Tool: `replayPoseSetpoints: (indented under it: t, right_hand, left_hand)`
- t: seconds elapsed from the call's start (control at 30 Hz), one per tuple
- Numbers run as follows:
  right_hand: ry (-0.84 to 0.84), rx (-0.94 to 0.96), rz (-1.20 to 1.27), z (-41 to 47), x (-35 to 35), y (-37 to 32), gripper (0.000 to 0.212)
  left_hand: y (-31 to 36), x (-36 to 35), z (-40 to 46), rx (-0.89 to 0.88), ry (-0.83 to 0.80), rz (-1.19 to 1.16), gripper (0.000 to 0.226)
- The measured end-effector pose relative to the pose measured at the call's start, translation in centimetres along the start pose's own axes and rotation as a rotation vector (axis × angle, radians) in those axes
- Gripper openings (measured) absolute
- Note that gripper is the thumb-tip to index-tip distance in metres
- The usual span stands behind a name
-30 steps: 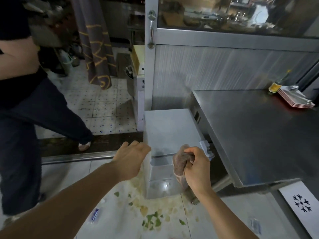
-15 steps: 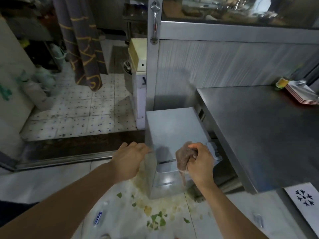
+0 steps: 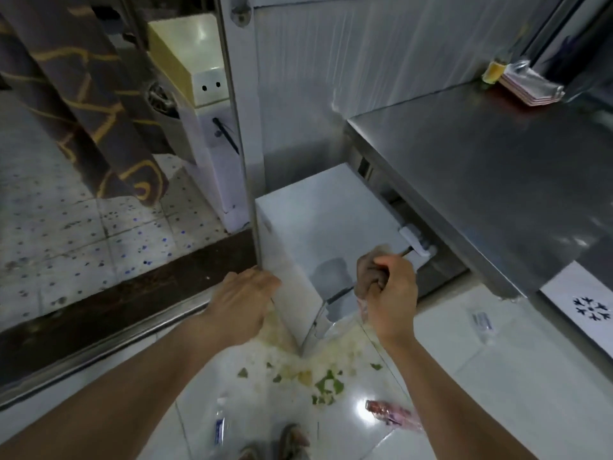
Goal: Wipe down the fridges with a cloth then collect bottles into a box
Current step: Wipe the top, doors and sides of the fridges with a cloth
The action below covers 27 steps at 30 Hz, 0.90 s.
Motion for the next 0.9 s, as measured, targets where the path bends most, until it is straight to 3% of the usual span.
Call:
replayPoseSetpoints:
  t: [0.07, 0.17, 0.23, 0.3, 0.43, 0.57, 0.7, 0.8, 0.9]
  right_hand:
    - [-0.118, -0.096, -0.069, 0.7, -2.8, 2.1, 0.011]
    - [-0.305, -0.273, -0.187, 0.8, -7.0, 5.2, 0.037]
    - [-0.323, -0.348, -0.192, 0.9, -8.4, 6.3, 0.050]
    - [-0.311, -0.327, -0.239, 1.1, -9.5, 7.0, 0.055]
    - [-0.438, -0.257, -0.505, 0.3, -12.5, 8.5, 0.064]
    - [-0.312, -0.233, -0.589, 0.5, -12.2, 9.4, 0.060]
    - [-0.308, -0.299, -0.565, 2.0, -13.7, 9.6, 0.077]
    - [-0.294, -0.301, -0.551, 5.0, -16.0, 9.1, 0.065]
    - [-0.250, -0.290, -0.537, 9.7, -18.7, 7.8, 0.054]
  left_hand:
    - [-0.6, -0.5, 1.4, 0.007, -0.029, 0.003, 0.061]
    - [-0.7, -0.4, 3.7, -0.029, -0.015, 0.067, 0.058]
    - [-0.8, -0.3, 5.4, -0.047, -0.015, 0.075, 0.056]
    - [-1.1, -0.6, 7.2, -0.052, -0.038, 0.079, 0.057]
    - [-1.7, -1.4, 10.6, -0.088, -0.064, 0.095, 0.059]
    - [-3.6, -0.5, 14.3, -0.109, -0.035, 0.114, 0.052]
    - [-6.6, 0.7, 18.2, -0.085, -0.070, 0.078, 0.050]
    - [-8.8, 1.3, 20.5, -0.105, -0.063, 0.113, 0.056]
    - [-11.5, 2.2, 22.4, -0.115, -0.024, 0.144, 0.047]
Point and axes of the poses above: each hand's wrist, its own z-axis towards the middle knuckle, its own x-axis out of the back of the hand, y = z × x, the point moved 8 cm from there along z, towards the middle knuckle, and after that the axes turned 11 degrees about -y, right-handed, at the moved point
